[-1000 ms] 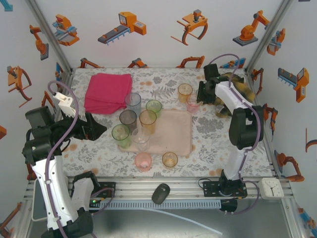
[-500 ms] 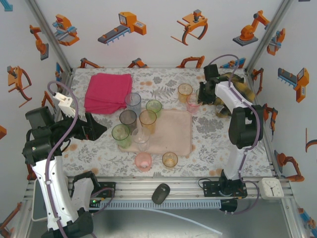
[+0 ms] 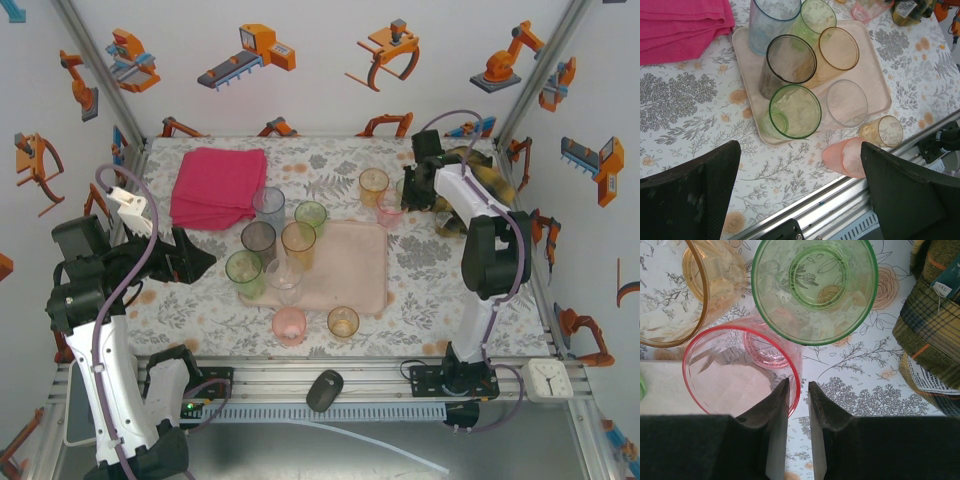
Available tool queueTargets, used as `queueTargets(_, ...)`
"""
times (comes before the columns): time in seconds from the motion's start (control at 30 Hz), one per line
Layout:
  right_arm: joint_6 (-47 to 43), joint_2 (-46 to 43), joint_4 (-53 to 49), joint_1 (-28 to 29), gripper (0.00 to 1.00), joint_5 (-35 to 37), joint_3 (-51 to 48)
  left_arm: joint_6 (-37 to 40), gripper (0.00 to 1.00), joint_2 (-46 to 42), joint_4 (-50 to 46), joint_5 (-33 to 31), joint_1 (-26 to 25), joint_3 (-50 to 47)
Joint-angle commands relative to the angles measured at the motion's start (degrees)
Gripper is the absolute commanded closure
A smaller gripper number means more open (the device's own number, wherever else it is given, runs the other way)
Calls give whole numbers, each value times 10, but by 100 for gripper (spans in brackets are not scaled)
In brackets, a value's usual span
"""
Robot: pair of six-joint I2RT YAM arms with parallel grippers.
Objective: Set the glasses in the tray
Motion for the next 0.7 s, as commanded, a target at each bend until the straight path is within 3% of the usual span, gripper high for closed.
queueTargets(0.0,-12,4,-9,-5,78,11,-1,-6,3,-6,10,20,-2,-10)
queueTargets(0.67,-12,21,-11,-5,83,10,1,-6,3,-8,13,21,-2,-15)
